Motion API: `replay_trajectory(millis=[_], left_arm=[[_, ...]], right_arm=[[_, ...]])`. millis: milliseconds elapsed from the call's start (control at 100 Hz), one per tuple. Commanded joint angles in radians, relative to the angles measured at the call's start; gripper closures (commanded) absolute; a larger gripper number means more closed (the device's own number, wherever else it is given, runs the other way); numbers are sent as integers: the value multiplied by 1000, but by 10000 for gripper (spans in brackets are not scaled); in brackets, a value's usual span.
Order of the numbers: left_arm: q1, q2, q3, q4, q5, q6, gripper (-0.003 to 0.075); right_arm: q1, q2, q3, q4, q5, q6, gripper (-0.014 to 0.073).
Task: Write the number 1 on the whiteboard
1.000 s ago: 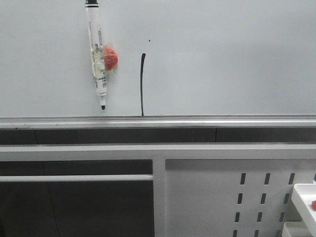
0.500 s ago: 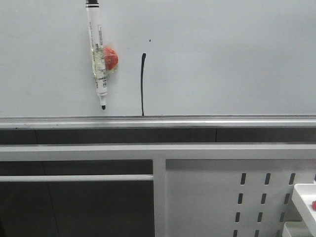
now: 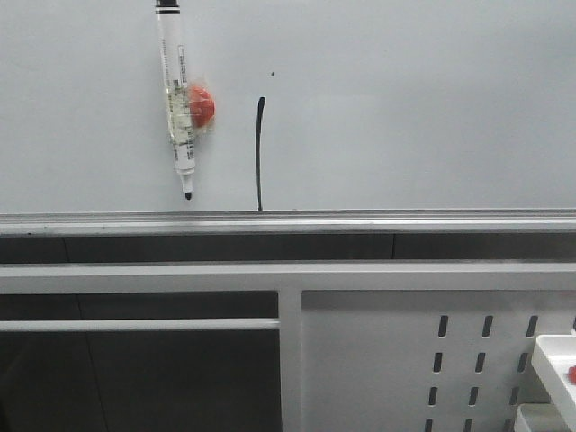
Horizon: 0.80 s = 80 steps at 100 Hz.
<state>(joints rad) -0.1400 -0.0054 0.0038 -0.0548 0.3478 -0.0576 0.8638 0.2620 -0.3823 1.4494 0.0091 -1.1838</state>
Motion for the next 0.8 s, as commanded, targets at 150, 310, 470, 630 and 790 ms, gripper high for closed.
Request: replay_trajectory(millis=[150, 310, 470, 630, 790], left_arm=[[1, -23, 34, -18, -40, -9, 740], [1, -23, 34, -18, -40, -9, 740], [1, -23, 34, -18, -40, -9, 740], [1, -23, 34, -18, -40, -9, 740], [1, -23, 34, -18, -40, -9, 740]], right_arm=[[-6, 7, -11, 2, -64, -4, 663], [-6, 7, 56, 4, -313, -4, 663], [-6, 9, 132, 39, -419, -4, 663], [-6, 9, 170, -5, -435, -4, 665], [-10, 9, 214, -498, -523, 255, 665]])
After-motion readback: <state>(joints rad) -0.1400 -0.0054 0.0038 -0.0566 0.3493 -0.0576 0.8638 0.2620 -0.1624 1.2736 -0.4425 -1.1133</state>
